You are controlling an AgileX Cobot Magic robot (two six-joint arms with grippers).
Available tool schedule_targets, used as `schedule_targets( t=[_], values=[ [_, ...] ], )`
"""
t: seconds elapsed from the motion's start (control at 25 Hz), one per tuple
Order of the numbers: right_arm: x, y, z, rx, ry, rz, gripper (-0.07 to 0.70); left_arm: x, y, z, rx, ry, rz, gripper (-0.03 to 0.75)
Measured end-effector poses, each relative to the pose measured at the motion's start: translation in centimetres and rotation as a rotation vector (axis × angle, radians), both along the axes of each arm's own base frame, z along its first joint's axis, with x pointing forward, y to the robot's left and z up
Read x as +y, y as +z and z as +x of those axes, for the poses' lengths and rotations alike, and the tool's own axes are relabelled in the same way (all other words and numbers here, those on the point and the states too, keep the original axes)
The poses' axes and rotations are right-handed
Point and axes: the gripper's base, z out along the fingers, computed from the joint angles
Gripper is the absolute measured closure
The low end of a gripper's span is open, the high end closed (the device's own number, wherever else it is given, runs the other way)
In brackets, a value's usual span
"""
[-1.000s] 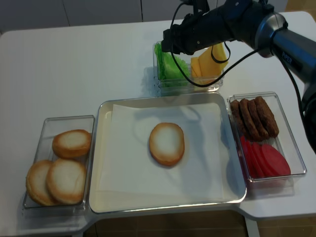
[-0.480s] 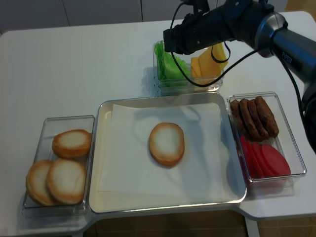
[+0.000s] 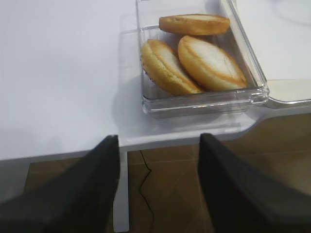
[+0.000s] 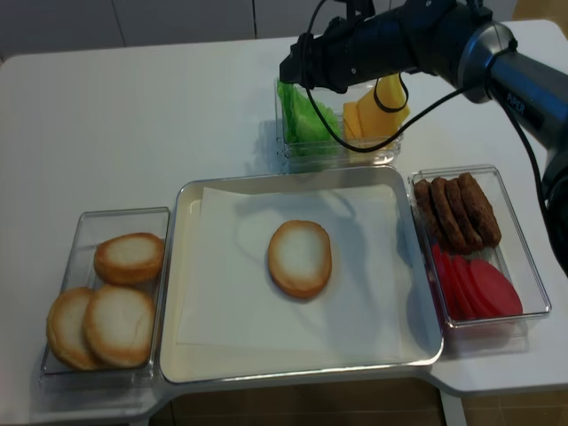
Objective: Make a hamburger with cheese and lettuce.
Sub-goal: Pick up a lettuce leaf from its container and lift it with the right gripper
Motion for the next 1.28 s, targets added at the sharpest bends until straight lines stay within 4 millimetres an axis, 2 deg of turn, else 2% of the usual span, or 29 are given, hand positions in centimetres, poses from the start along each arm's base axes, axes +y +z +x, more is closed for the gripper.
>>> schedule_targets(
  t=[0.16, 0.32, 0.68, 1.08, 1.28],
  values=[
    [0.1, -0.9, 0.3, 0.019, -0.005, 0.009, 0.232, 0.0, 0.0, 0.0, 0.0, 0.0, 0.0, 0.329],
    [0.2, -1.5, 0.5, 0.03, -0.007, 0.009, 0.307, 0.0, 0.0, 0.0, 0.0, 0.0, 0.0, 0.329],
    [0.2, -1.4, 0.5, 0.03, -0.01, 0.015, 0.567, 0.0, 0.0, 0.0, 0.0, 0.0, 0.0, 0.331],
    [0.2, -1.2, 0.4, 0.033, -0.003, 0.025, 0.594, 0.0, 0.0, 0.0, 0.0, 0.0, 0.0, 0.332],
    [0.2, 0.6, -0.2, 0.005, 0.009, 0.037, 0.594, 0.0, 0.0, 0.0, 0.0, 0.0, 0.0, 0.332]
  ],
)
